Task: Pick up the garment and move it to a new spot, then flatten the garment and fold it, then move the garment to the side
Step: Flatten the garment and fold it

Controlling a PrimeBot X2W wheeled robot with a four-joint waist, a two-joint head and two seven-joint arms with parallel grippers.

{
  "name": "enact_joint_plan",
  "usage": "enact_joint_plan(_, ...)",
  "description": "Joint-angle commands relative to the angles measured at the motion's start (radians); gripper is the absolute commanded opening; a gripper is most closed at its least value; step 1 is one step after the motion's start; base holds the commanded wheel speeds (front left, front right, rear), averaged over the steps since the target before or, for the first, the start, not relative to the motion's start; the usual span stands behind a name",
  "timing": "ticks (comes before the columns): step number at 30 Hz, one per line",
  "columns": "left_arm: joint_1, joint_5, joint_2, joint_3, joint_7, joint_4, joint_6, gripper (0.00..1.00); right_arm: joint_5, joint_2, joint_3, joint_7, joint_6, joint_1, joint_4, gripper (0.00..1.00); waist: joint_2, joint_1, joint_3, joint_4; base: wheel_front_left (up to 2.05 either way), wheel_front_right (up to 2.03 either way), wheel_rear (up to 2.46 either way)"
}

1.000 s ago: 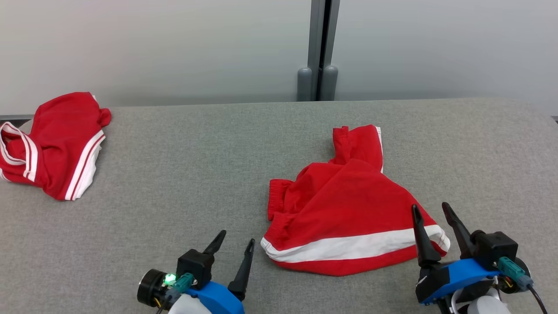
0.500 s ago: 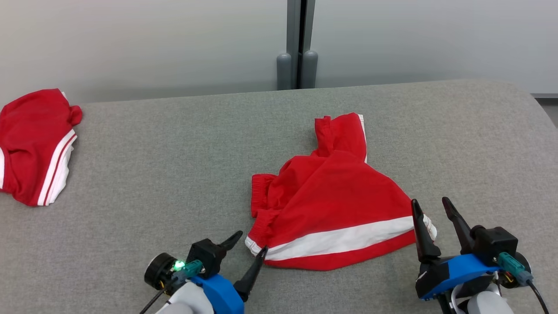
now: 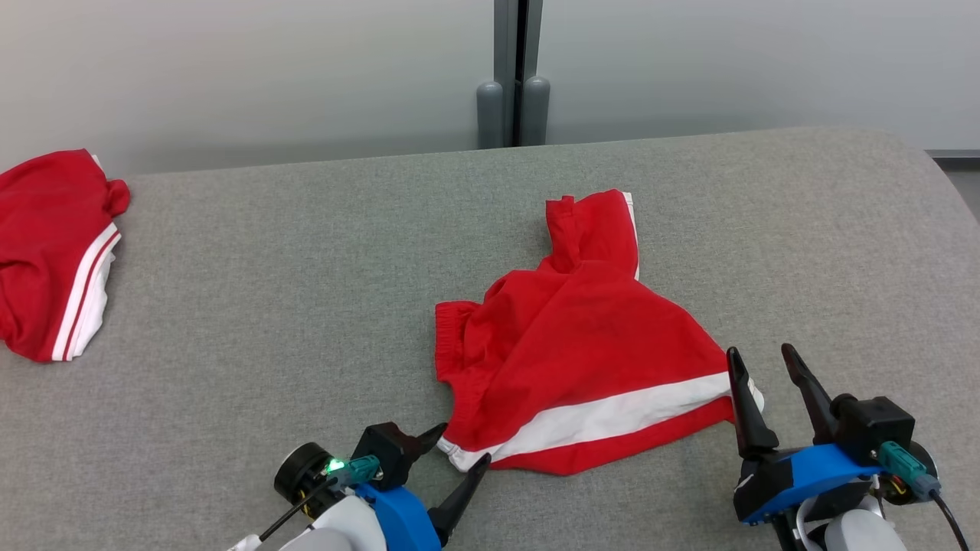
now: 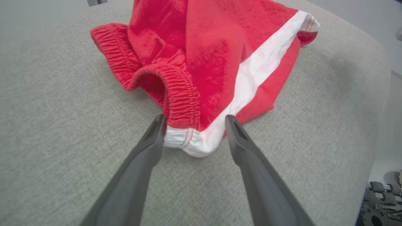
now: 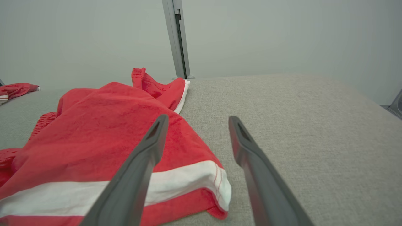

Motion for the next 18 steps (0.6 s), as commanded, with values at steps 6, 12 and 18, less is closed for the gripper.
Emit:
enact_joint_plan(6, -0.037, -0.060, 0.039, -0.094, 0.011, -0.012, -0.001, 1.00, -0.007, -0.003, -0.008, -0.008, 0.000, -0.007, -0.003, 1.00, -0.0001, -0.0001, -0.001, 0.001, 0.00, 0.00, 0.00)
enact_joint_plan(12, -0.062, -0.089, 0.037, -0.155, -0.016, 0.023, -0.001, 0.97, -0.013, -0.003, -0.011, -0.008, 0.000, -0.008, 0.000, 1.00, -0.0001, -0.0001, -0.006, -0.003, 0.00, 0.00, 0.00)
enact_joint_plan(18, -0.079, -0.117, 0.015, -0.194, -0.041, 0.084, -0.001, 0.22, -0.018, -0.003, -0.017, -0.007, 0.000, -0.003, 0.001, 1.00, -0.0001, -0.0001, -0.012, -0.012, 0.00, 0.00, 0.00)
